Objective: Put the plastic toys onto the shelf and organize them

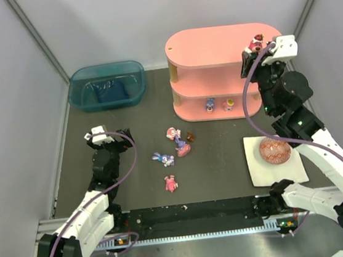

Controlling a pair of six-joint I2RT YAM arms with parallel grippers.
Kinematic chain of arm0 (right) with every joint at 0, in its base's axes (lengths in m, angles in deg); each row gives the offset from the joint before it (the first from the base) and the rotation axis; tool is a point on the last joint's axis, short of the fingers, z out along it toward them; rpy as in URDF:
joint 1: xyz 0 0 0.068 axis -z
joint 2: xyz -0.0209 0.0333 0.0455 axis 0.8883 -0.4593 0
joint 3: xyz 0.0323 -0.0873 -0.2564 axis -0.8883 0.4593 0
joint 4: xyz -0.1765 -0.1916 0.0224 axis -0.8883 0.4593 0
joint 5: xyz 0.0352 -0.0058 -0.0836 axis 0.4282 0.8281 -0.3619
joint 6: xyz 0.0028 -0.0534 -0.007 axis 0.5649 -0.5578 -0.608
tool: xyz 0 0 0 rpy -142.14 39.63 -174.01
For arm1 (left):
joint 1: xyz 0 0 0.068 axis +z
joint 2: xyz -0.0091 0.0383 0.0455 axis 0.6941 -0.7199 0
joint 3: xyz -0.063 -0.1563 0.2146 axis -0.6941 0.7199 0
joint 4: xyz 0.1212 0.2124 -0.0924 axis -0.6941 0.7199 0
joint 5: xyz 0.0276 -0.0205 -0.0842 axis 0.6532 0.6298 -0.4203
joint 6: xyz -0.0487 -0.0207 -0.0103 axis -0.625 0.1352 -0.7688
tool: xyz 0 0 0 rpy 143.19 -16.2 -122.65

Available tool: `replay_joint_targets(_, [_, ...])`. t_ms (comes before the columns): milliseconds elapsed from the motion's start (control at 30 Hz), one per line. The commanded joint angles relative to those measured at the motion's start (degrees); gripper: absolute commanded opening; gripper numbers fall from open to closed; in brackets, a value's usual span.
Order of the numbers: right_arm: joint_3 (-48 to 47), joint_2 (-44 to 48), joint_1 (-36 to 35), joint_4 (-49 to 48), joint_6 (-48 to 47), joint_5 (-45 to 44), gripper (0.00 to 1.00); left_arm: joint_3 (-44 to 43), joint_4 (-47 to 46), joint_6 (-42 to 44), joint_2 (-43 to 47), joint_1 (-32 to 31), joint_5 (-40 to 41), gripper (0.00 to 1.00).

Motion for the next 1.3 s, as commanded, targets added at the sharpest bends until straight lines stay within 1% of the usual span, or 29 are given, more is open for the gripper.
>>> replay_joint_targets(0, [-5.94,-1.59,4.85,3.14,2.21,6.51,0.00,-0.22,-1.99,-0.26,-0.12,-0.04,0.01,0.99])
replay_joint_targets(133, [-8.48,-5.27,10.04,3.31,3.98,10.73,0.00,-0.48,-1.82,-0.27,-0.39,0.04,0.01,0.99])
replay_joint_targets(233, [-9.81,-7.39,10.93,2.18,1.87,10.22,0.00,-0.31,-1.91,-0.44,-0.21,-0.04,0.18,0.99])
replay_joint_targets(433, [-5.69,-10.21,13.13,-6.08,1.69,12.58,0.00,-0.22,-2.17,-0.53,-0.21,0.04,0.53,0.99])
replay_joint_targets(467, [-5.07,-10.73,13.83,-8.62,1.26,12.67,0.00,-0.22,-2.17,-0.62,-0.30,0.04,0.45,0.99])
replay_joint_targets(667, [-2.43,-11.61,17.43,-14.70,3.18,12.94,0.00,-0.13,-2.52,-0.88,-0.39,0.04,0.10,0.99])
replay_joint_targets(833, [-2.60,-13.37,18.76,-15.94,4.15,14.52,0.00,-0.13,-2.52,-1.14,-0.21,0.04,0.36,0.99])
replay_joint_targets(1033, [-3.48,-15.57,18.93,-14.53,5.82,16.27,0.00,-0.04,-2.61,-1.14,-0.21,0.04,0.45,0.99])
replay_joint_targets(1267, [-1.29,-15.31,19.02,-15.23,5.91,16.54,0.00,0.13,-2.61,-1.06,-0.04,0.04,0.27,0.99])
